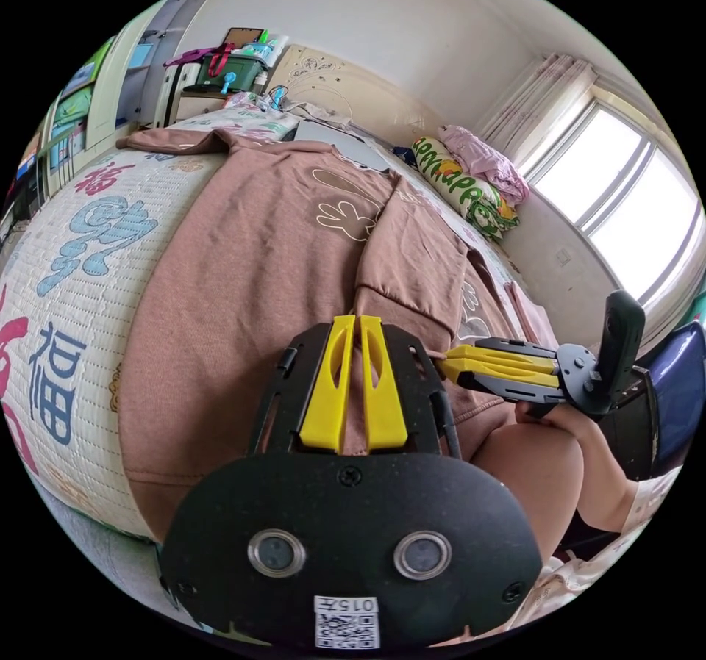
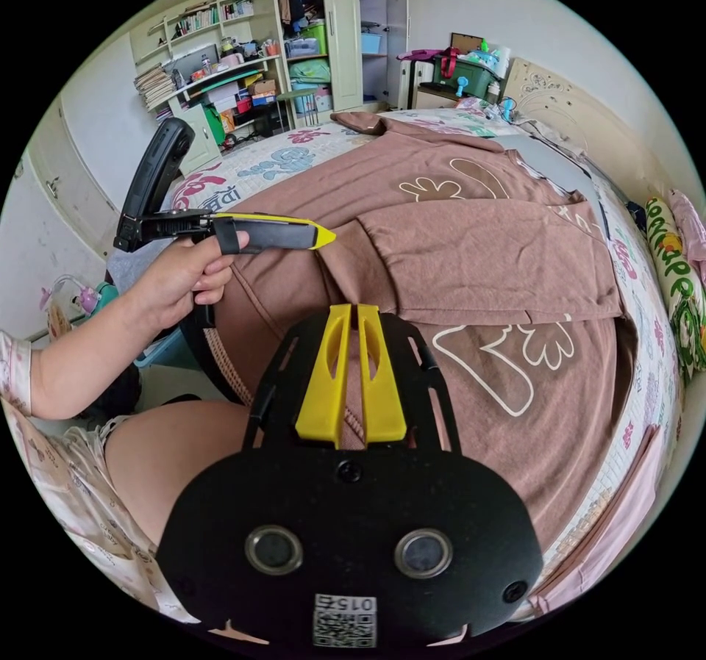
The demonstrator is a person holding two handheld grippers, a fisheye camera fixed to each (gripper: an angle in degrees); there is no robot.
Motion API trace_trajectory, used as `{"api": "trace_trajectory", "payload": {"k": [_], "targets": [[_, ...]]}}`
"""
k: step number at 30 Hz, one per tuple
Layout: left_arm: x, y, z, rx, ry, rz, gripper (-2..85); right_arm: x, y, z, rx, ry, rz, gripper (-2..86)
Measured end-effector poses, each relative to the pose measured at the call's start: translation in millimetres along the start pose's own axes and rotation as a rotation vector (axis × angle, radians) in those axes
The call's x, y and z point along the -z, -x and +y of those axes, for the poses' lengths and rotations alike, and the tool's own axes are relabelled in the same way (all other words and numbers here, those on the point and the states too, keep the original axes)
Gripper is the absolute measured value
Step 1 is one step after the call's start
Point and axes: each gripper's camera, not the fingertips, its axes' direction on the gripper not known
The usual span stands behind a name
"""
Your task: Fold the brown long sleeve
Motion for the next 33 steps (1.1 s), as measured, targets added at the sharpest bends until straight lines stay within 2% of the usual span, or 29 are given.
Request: {"api": "trace_trajectory", "payload": {"k": [16, 20, 22, 25, 27, 28, 30, 31, 33], "targets": [[-13, 24, 26, 0.003, -0.001, 0.007, 0.4, 66, 90, 18, 0.015, 0.012, 0.023, 0.2], [-16, 32, 33, 0.003, -0.001, 0.008, 0.5, 99, 112, 26, 0.013, 0.039, 0.045, -0.3], [-17, 38, 39, 0.003, -0.002, 0.011, 0.5, 134, 120, 34, -0.026, -0.009, 0.076, -0.5], [-18, 48, 46, 0.006, -0.002, 0.016, 0.4, 228, 121, 49, -0.216, -0.171, 0.150, -0.6], [-19, 54, 51, 0.008, -0.002, 0.019, 0.4, 340, 125, 69, -0.345, -0.434, 0.161, -0.5], [-19, 58, 54, 0.008, -0.003, 0.019, 0.4, 371, 128, 75, -0.369, -0.506, 0.132, -0.5], [-19, 63, 59, 0.008, -0.003, 0.019, 0.4, 495, 146, 101, -0.425, -0.788, -0.098, -0.5], [-19, 68, 62, 0.008, -0.003, 0.021, 0.4, 523, 152, 109, -0.432, -0.850, -0.175, -0.5], [-19, 75, 67, 0.011, -0.003, 0.025, 0.4, 611, 178, 139, -0.418, -1.046, -0.510, -0.5]]}}
